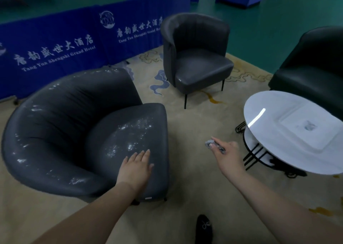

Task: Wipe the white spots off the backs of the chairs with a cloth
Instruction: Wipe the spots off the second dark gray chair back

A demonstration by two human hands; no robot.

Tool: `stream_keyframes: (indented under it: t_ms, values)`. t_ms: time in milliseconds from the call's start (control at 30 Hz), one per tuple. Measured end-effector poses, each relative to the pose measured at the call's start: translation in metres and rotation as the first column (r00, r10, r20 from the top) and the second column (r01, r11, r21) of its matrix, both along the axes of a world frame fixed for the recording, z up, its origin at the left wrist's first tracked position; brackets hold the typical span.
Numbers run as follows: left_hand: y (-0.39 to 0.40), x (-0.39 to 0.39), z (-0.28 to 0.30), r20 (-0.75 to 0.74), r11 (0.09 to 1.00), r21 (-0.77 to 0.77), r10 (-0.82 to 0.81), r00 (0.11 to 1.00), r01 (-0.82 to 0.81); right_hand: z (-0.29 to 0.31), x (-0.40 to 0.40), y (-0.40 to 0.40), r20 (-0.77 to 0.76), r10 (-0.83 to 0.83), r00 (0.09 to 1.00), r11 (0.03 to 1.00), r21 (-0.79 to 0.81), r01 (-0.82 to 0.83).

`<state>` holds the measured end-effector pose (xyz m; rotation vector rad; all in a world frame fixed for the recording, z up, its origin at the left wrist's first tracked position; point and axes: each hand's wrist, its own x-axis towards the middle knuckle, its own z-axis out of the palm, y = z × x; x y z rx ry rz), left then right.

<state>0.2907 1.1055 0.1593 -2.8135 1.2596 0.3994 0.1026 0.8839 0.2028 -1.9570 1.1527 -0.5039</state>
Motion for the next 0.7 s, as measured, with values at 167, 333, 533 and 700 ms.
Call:
stream_keyframes:
  t_ms: [167,333,533,700]
  values:
    - [-0.063,0.005,0.002,-0.007,0.996,0.011,0.088,0.996,-0.088,0.003,0.024,-0.086,0.000,0.109,0.994,0.994,0.002,-0.109]
    - [-0.107,-0.002,0.007,-0.038,0.987,-0.034,0.155,0.987,-0.156,0.003,0.053,-0.131,-0.015,0.203,0.979,0.979,0.030,-0.203]
    - [-0.113,0.028,-0.002,-0.029,0.978,0.041,0.207,0.978,-0.206,-0.012,0.109,-0.145,0.009,0.287,0.958,0.954,0.088,-0.287]
    - [-0.121,0.085,-0.020,-0.045,0.939,0.051,0.342,0.939,-0.340,-0.022,0.169,-0.168,-0.025,0.368,0.929,0.929,0.050,-0.367]
